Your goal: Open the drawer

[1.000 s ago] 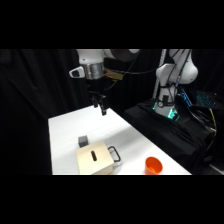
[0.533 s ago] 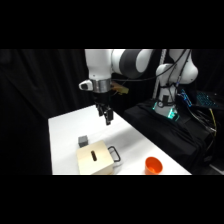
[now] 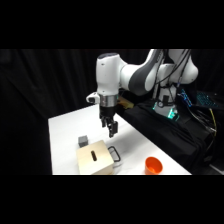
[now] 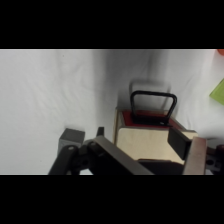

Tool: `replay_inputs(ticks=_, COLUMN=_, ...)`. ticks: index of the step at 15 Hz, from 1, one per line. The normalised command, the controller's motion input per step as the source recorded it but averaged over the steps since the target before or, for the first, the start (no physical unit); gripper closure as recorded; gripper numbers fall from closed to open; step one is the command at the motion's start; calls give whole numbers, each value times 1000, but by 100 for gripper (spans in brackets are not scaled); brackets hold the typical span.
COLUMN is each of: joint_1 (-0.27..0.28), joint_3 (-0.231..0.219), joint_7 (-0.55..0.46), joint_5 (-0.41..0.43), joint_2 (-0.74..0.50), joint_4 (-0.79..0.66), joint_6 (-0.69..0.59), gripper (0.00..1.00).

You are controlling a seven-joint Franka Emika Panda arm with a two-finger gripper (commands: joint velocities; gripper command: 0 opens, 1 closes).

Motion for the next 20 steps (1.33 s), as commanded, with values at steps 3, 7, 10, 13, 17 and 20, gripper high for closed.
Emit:
replay_inputs(ticks=3, joint_1=58, joint_3=5, joint_7=107, joint_5=-18, joint_2=72, joint_4=-77, joint_6=316, gripper=0)
replay_inputs(ticks=7, joint_1=51, joint_3=-8, joint_7=81, joint_5=-10, joint_2=95, joint_4=-58, joint_6=291, gripper=0)
replay_inputs(ticks=10, joint_1=55, joint_3=-40, joint_7=86, joint_5=-16, joint_2=159, joint_4=-6, joint_6=296, gripper=0)
replay_inputs(ticks=13, joint_1=89, joint_3=-81, joint_7=107, joint_5=-40, joint_2=176, joint_4=14, joint_6=297, gripper=0)
replay_inputs(ticks=17, joint_1=164, joint_3=-148, joint_7=140, joint_5=-105, joint_2=184, joint_4=7, joint_6=354, gripper=0)
replay_inputs(ticks=20, joint_1=177, joint_3=-158, joint_7=130, joint_5=-82, joint_2=156, joint_4=-2, joint_6=326, gripper=0)
